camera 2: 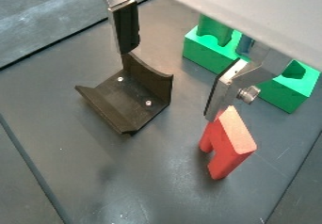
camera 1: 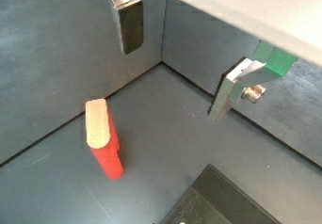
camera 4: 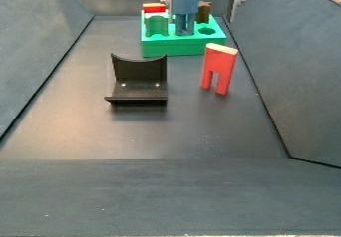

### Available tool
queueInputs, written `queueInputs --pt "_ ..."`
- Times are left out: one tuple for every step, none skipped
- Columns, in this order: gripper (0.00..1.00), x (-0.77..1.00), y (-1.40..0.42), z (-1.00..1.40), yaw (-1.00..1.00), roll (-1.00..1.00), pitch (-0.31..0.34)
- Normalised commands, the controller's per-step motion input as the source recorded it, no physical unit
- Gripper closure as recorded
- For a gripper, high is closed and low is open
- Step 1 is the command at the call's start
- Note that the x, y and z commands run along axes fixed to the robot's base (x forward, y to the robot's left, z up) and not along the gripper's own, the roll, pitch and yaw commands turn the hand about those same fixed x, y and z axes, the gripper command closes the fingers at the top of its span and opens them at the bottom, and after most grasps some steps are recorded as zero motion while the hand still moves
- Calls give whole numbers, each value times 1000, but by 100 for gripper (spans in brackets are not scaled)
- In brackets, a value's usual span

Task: Pick up the square-circle object. Move up. Move to above the board. Insert the square-circle object.
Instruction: Pick up the square-circle object.

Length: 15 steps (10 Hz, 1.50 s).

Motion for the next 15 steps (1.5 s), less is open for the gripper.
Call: queueInputs --pt "0 -120 0 0 -6 0 -41" --pt "0 -40 -17 -17 -109 7 -11" --pt "0 -283 -66 -100 -474 30 -147" --pt "0 -354 -34 -103 -574 1 -194" --pt "0 -217 -14 -143 -697 0 -193" --pt "0 -120 -11 -120 -757 -7 -210" --pt "0 -91 -23 -129 -760 -34 -229" --pt "0 -14 -11 -89 -649 -43 -177" --pt "0 0 -51 -177 -546 -46 -180" --pt "0 -94 -20 -220 -451 -53 -183" --pt "0 -86 -40 -289 -323 -29 -149" --pt "0 -97 0 -277 -266 -96 -179" --pt "0 -94 0 -317 -191 -103 -173" --pt "0 -60 -26 -283 -180 -103 -171" --pt "0 -77 -34 -254 -169 -104 -176"
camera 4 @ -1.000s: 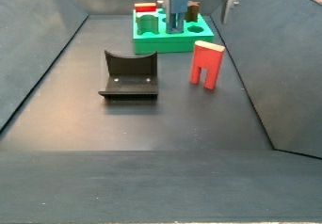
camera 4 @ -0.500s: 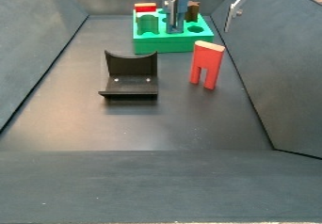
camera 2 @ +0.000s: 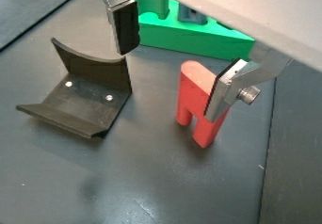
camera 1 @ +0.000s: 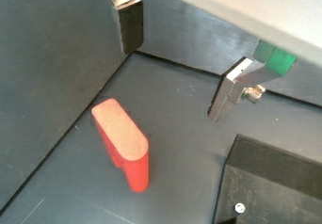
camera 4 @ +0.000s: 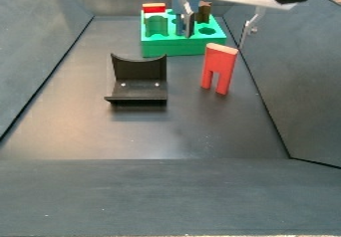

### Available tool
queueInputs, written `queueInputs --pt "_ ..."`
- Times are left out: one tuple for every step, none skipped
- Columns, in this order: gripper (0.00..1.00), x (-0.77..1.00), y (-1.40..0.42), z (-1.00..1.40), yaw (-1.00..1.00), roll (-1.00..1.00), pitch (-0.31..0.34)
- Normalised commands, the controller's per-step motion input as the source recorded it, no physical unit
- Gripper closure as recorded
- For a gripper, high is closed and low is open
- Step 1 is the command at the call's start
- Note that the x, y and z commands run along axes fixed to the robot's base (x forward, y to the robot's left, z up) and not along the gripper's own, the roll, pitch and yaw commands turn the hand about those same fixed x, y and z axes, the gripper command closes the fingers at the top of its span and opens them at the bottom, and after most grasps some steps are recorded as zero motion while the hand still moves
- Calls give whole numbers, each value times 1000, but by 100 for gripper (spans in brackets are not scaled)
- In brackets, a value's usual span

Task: Pick up the square-circle object. Move up. Move to above the board. Insert the square-circle object.
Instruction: Pick up the square-circle object.

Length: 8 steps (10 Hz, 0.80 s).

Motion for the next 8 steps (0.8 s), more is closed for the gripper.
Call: queueInputs --pt "0 -66 -14 -283 -174 -136 -193" --pt "0 -60 -46 -277 -189 -157 -226" --pt "0 0 -74 -234 -163 -137 -196" --pt "0 0 -180 -254 -166 -100 -184" --pt "0 0 -220 -226 -203 -141 -217" --pt "0 20 -186 -206 -197 -150 -210" --pt "0 0 -157 -260 -206 -129 -220" --pt "0 -11 0 -166 -74 -27 -86"
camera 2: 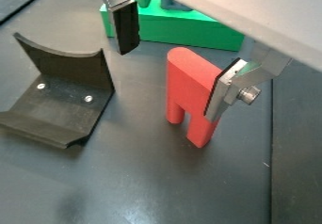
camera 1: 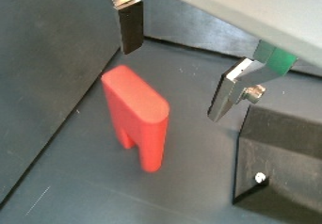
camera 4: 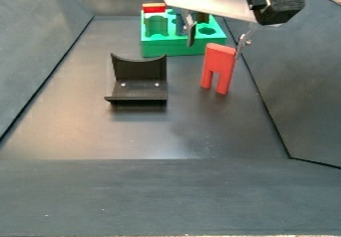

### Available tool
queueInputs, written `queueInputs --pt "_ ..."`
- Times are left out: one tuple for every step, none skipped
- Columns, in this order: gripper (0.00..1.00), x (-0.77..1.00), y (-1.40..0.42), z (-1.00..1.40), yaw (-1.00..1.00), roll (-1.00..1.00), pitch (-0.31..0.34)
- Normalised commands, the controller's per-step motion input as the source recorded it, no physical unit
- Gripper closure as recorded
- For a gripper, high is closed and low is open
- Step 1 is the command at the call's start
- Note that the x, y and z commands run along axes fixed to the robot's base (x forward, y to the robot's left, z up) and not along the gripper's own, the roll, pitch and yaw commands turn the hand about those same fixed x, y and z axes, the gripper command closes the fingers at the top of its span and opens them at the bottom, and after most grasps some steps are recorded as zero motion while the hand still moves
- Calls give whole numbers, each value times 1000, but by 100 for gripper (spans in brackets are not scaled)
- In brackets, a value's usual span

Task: Pick up the square-circle object. Move up. Move to above the board. Insert the square-circle object.
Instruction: Pick up the square-circle object.

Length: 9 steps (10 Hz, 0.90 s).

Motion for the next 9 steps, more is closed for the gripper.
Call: queueInputs --pt "0 0 -63 -223 -91 -33 -96" --pt "0 0 -111 -329 -180 -146 -217" --pt "0 -49 -40 -249 -77 -41 -111" --pt "0 -49 -37 -231 -40 -14 -81" --pt "0 -43 -20 -191 -43 0 -60" --pt "0 -57 -43 -269 -43 0 -76" --pt "0 -77 -51 -354 -54 0 -93" --pt "0 -129 0 -151 -163 0 -61" --pt "0 -77 0 -49 -274 0 -59"
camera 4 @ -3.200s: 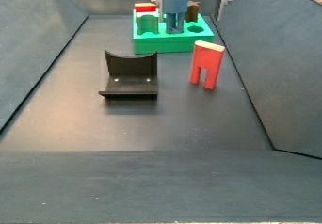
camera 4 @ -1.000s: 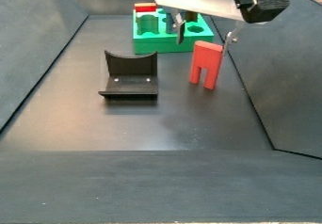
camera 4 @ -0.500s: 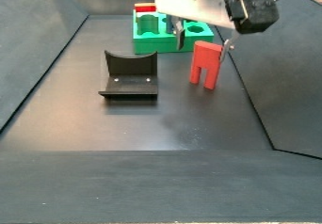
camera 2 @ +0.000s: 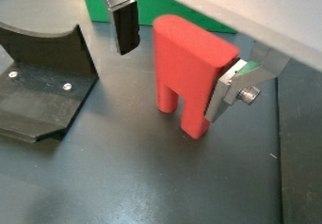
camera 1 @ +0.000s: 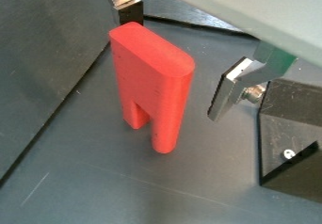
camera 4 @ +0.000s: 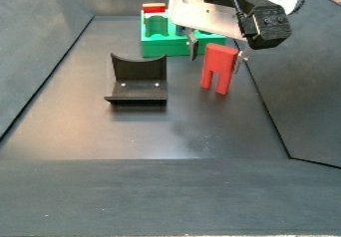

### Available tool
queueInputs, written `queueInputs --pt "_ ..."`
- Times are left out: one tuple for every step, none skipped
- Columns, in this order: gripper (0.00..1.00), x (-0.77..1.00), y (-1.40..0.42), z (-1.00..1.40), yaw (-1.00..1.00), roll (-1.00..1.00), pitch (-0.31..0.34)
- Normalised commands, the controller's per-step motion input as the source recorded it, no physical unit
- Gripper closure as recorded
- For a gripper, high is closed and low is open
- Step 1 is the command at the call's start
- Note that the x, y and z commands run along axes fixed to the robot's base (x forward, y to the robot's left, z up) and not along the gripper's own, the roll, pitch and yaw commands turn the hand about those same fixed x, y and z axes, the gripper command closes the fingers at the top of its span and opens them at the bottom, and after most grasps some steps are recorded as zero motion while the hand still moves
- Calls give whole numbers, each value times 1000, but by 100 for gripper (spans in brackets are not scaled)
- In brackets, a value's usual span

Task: Pick up the square-circle object. Move up. Move to above the board. Insert the square-circle object.
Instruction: Pick up the square-circle object.

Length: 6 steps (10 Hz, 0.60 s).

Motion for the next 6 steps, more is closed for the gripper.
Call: queueInputs --pt "0 -94 0 0 -306 0 -86" --pt "0 -63 0 0 -397 0 -87" --pt "0 -134 -6 -3 -386 0 -103" --pt "0 -223 0 -40 -309 0 -106" --pt "0 -169 -3 -63 -200 0 -80" --pt "0 -169 0 -43 -131 0 -67"
